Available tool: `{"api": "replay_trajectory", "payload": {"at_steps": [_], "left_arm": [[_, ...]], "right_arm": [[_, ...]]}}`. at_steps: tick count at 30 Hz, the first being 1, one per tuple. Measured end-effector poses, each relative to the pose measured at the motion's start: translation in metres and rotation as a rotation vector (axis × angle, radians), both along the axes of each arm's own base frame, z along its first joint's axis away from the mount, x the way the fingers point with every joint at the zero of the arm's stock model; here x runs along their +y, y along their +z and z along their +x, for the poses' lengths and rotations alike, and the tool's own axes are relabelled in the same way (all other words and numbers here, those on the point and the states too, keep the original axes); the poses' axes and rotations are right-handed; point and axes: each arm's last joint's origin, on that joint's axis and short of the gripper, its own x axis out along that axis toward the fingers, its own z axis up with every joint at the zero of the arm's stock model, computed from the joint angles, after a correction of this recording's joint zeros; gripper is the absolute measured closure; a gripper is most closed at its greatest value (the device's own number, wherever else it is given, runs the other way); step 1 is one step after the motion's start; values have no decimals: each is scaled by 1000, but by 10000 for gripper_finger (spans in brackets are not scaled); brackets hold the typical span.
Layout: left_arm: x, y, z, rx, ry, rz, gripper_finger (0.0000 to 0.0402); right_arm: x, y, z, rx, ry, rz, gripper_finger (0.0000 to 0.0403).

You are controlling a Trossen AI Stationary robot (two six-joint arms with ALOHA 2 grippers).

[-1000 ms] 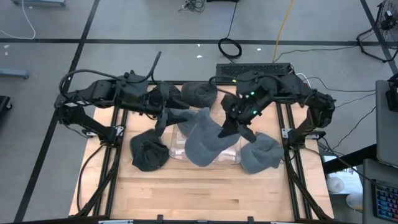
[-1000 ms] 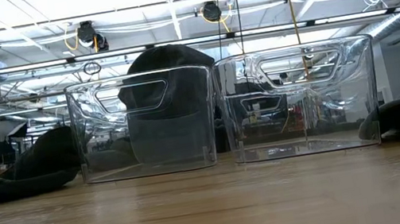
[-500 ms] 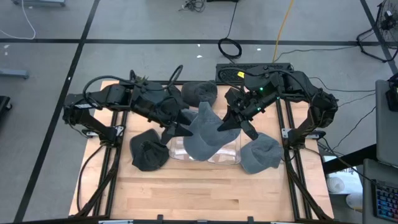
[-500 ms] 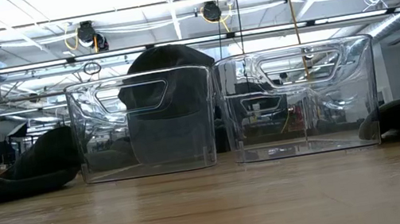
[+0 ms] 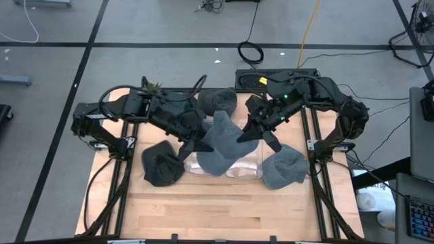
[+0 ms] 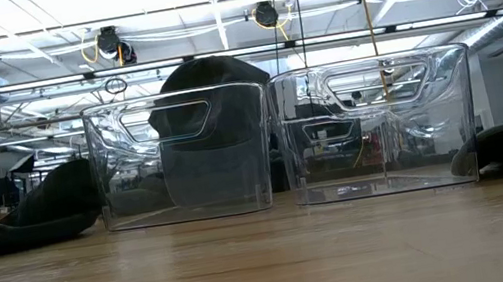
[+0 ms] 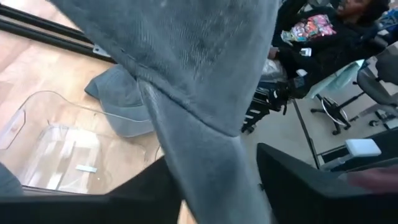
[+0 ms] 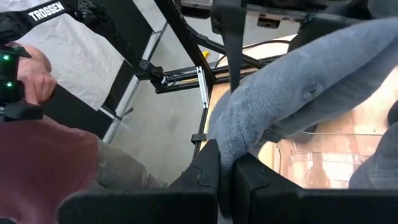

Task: Pick & Place hat
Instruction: Put the bottom gray cap into the left transparent bin

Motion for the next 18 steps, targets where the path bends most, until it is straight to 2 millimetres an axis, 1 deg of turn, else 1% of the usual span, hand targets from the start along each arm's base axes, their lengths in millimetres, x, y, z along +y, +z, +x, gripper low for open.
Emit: {"api": "replay_trajectory", "payload": {"at_steps": [2,8,9,14,18], "left_arm": [[0,0,0,2,1,-3,252],[2,0,0,-3,-2,2,380],[3,0,0,-3,-4,0,387],[5,1,-1,-22,-71,20,392],[4,7,-9,-47,-121,-6,393]], "right_arm": [[0,0,0,0,-3,-2,403],[-1,0,0,-9,-11,-29,403],[-1,0,0,-13,-7,-35,403],[-1,0,0,-32,12,-68,398],[-1,3,-5,-60,27,-91,370]]}}
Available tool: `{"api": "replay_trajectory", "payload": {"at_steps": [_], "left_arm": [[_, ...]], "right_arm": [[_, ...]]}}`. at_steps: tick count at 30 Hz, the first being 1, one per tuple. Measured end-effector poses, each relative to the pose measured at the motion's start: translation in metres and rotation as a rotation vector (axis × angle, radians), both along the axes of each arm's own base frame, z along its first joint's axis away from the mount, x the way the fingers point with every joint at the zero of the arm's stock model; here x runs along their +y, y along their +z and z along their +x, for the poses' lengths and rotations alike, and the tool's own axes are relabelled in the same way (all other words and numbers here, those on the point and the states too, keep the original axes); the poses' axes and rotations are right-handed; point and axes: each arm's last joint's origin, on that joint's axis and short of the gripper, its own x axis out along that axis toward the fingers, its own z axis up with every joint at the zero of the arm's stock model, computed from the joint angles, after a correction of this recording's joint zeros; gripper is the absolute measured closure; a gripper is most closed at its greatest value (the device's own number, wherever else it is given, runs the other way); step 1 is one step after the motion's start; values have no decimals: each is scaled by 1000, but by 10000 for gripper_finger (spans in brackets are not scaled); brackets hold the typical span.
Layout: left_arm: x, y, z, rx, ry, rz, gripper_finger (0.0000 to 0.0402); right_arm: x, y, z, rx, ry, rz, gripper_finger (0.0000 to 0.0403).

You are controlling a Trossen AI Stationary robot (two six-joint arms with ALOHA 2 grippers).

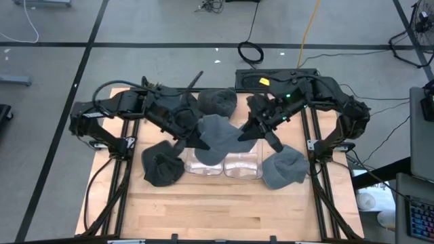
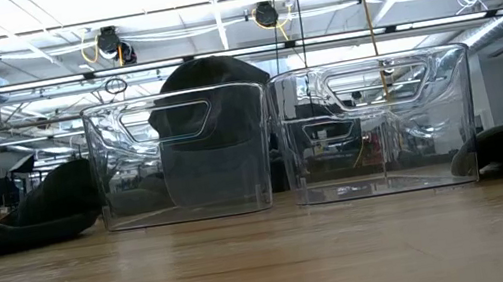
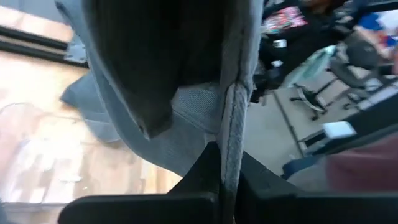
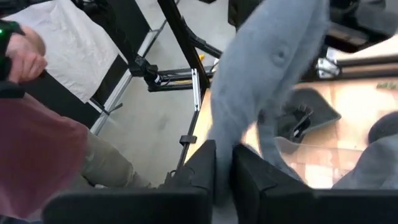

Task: Pick & Place hat
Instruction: Put the bottom gray cap into the left transparent bin

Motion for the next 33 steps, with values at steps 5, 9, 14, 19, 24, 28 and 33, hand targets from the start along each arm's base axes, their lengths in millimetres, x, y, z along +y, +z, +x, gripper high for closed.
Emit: {"api": "replay_trajectory", "payload": {"at_steps": [5,9,14,19,24,28,33], "left_arm": [[1,14,-20,-62,-33,8,393],[7,30,-41,-154,-32,33,393],[17,45,-59,-265,-3,83,393],[29,57,-69,-384,31,161,393],[35,67,-70,-509,72,251,393],[39,74,-72,-581,104,289,393],[39,79,-71,-651,104,348,393]], "right_arm": [[-3,14,-21,-76,-2,-19,311],[-13,27,-42,-139,-107,-57,273],[-21,39,-59,-216,-248,-105,253],[-29,49,-59,-319,-285,-104,253],[-45,50,-58,-338,-327,-134,249],[-59,51,-60,-351,-380,-168,235],[-70,53,-63,-374,-400,-163,212]]}}
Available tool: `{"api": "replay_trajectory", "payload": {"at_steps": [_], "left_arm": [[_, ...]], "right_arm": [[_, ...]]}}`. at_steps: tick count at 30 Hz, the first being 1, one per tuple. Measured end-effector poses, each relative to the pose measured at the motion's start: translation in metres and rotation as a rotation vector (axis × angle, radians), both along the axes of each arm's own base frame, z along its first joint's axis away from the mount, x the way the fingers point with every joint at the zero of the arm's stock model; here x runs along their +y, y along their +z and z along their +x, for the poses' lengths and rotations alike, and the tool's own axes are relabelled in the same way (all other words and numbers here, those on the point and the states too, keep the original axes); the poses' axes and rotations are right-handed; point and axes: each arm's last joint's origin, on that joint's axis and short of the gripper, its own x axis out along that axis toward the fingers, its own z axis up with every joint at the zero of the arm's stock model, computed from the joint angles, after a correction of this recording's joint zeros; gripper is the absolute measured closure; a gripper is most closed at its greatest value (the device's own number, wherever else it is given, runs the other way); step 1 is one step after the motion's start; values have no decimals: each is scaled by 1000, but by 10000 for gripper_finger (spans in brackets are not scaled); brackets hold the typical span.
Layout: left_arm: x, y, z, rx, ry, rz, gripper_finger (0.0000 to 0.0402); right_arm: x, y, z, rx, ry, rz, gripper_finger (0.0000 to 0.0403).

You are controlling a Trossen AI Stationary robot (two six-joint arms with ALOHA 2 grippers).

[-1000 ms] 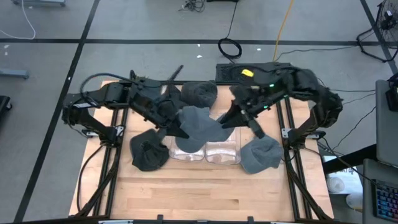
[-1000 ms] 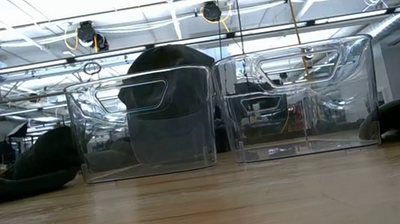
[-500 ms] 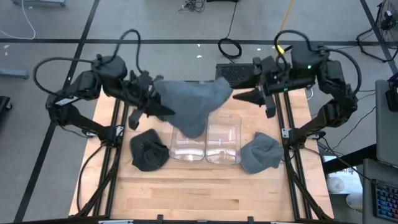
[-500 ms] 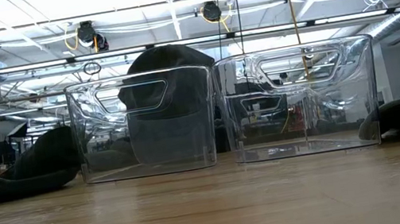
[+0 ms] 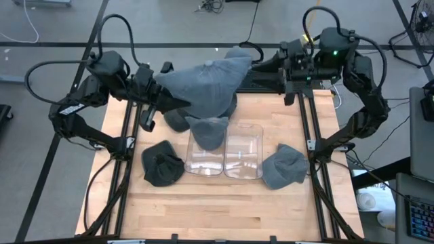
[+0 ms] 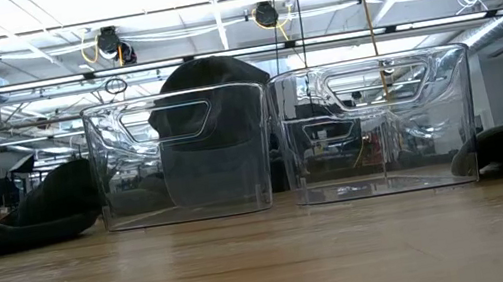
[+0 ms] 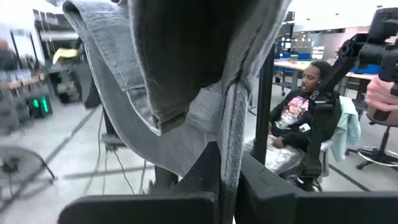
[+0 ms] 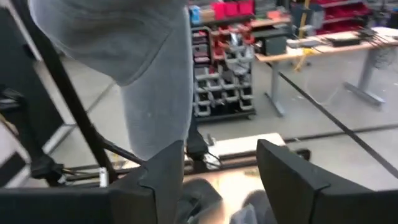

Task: Pick & Place hat
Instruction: Put the bottom gray cap into the left transparent bin

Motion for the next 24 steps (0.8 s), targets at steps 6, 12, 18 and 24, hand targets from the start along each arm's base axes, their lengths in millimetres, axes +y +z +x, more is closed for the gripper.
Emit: {"api": "replay_trajectory", "payload": {"at_steps": [6,12,18,24], "left_arm": [[-1,4,1,-57,-2,60,393],[-3,3,4,-71,-7,99,393],[-3,1,11,-64,-9,98,393],[-2,-3,18,-43,-8,101,393]], "right_arm": [[-9,-3,11,-54,91,28,195],[-13,-13,29,-98,244,46,199],[-18,-27,48,-141,308,93,196],[-17,-34,61,-197,444,179,198]]}}
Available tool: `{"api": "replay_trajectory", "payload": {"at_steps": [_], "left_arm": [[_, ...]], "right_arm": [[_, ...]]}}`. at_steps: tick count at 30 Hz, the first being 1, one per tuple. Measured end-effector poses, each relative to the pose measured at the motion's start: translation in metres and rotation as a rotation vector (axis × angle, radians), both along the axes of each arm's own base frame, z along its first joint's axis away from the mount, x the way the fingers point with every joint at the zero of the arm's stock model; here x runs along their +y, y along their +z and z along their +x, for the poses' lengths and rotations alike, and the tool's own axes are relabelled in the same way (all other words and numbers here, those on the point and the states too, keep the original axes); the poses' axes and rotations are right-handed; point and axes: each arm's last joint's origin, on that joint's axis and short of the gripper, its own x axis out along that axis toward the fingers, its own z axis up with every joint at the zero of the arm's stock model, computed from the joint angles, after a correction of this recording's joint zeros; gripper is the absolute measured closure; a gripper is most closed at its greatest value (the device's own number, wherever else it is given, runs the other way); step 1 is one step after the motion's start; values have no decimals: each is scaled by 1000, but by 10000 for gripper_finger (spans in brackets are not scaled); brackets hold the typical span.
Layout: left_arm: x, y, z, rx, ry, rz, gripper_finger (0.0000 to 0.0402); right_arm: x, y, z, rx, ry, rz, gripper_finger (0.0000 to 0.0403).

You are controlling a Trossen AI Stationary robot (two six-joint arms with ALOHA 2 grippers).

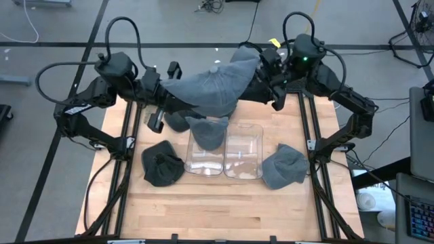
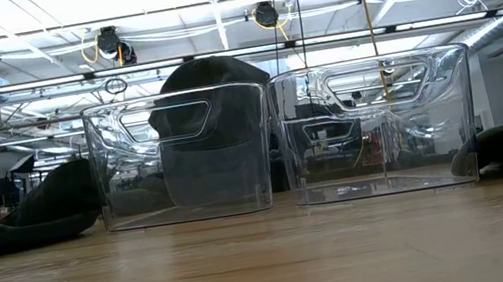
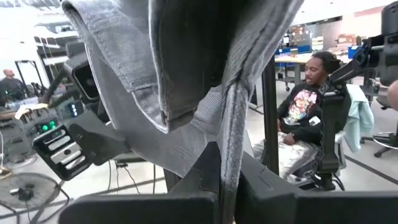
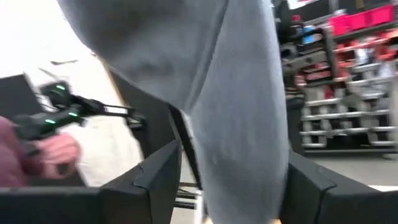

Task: Pick & Place hat
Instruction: Put the bottom gray cap into the left transparent bin

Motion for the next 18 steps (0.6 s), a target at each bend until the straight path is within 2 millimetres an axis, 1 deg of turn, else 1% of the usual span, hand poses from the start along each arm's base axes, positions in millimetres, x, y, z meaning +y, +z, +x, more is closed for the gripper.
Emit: {"api": "replay_trajectory", "payload": {"at_steps": [3,5,7,11,12,13,16,18], "left_arm": [[0,0,0,1,12,6,393],[0,0,0,-2,16,6,393],[0,0,0,-2,16,5,393],[1,1,0,-7,25,-6,393],[1,1,0,-6,27,-13,393],[1,1,0,-5,29,-17,393],[1,1,-1,-1,46,-45,393],[3,1,-1,8,56,-74,380]], "right_arm": [[3,-2,2,3,59,25,214],[4,-3,3,8,65,28,238],[4,-4,3,11,69,28,273],[7,-2,1,-12,82,2,366],[7,-1,0,-20,88,-8,383],[8,-1,0,-24,92,-11,391],[7,0,0,-28,94,3,397],[7,0,0,-26,86,6,399]]}}
